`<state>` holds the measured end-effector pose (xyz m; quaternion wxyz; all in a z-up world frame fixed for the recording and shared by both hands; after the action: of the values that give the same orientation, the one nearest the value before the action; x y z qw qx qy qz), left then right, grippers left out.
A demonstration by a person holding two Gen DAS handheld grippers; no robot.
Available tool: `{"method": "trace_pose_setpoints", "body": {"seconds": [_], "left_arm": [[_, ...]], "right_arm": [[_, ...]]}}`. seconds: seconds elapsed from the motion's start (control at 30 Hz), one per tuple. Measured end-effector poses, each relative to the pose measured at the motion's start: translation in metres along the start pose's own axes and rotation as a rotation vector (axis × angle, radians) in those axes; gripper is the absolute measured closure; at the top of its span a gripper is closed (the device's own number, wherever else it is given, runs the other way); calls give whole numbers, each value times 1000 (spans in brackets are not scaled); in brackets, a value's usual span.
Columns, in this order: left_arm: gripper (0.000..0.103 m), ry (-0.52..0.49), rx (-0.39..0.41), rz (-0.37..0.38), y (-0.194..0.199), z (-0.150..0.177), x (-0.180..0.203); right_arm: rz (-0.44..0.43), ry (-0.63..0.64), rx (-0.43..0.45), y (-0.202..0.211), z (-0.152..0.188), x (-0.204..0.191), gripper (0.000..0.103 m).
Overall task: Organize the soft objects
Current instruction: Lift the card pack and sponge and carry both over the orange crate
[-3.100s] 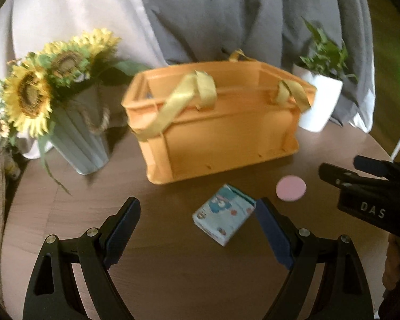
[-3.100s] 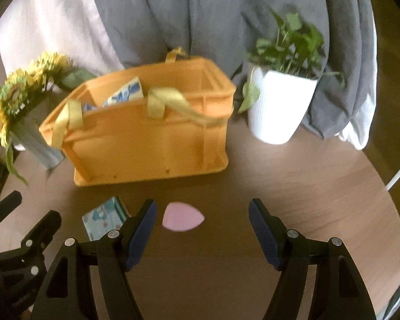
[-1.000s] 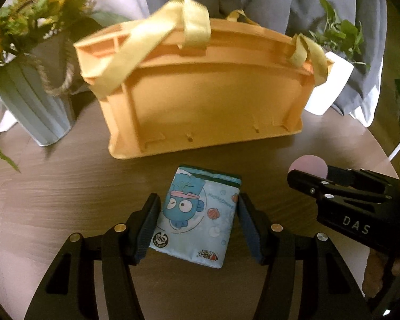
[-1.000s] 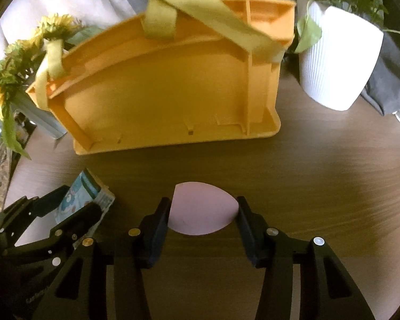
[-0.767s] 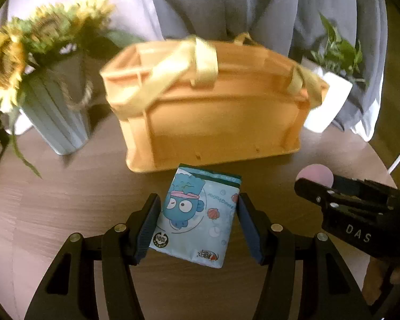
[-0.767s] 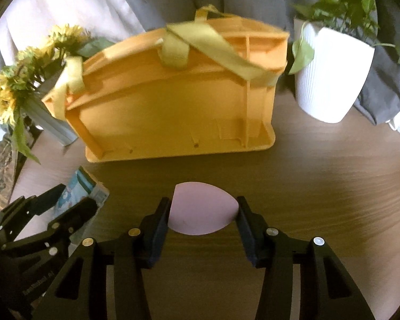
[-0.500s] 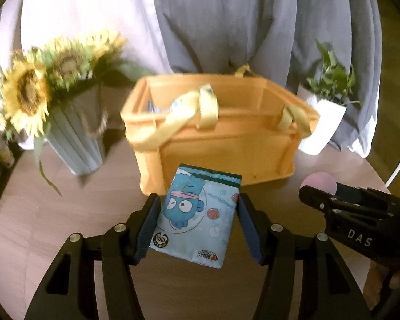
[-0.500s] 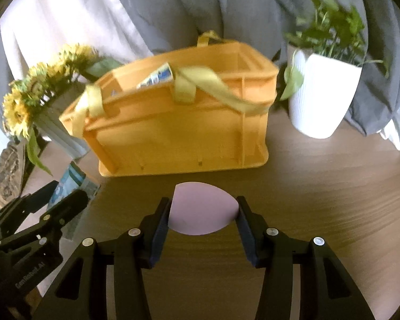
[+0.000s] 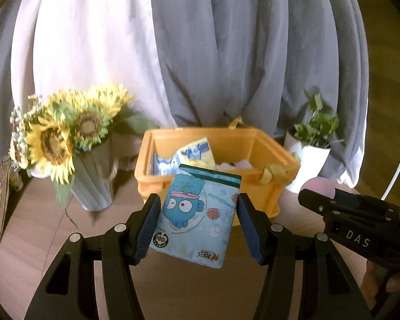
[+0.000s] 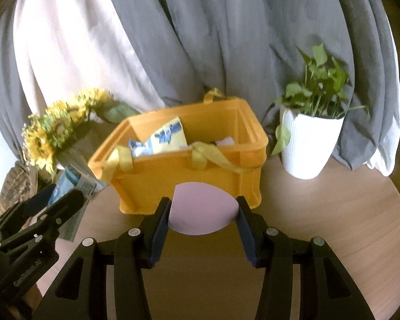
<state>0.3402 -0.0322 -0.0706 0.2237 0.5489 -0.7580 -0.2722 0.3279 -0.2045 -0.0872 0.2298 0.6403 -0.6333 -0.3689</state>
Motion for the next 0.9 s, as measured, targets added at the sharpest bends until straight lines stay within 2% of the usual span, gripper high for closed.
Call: {"method": "trace_pose_setpoints", "body": {"seconds": [0.5, 0.9], "left_arm": [[45, 2, 141, -1, 21, -43, -1], [45, -15, 198, -29, 9, -81, -2]], "right_arm": [[-21, 29, 167, 34, -39, -12, 54], [-2, 48, 240, 33, -78, -12, 54]]}}
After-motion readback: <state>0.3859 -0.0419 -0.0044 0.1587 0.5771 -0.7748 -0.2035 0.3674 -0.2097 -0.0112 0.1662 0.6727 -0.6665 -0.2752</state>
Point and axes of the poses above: each gripper's, at about its wrist camera, not at the fingertips, and y roughly against the way its jaws point, x to its right, z to its underside, the point moved 1 cm from there along -y, roughly the way its jaws point, and after that the axes turned 12 degrees about -x, right-handed, at the moved point
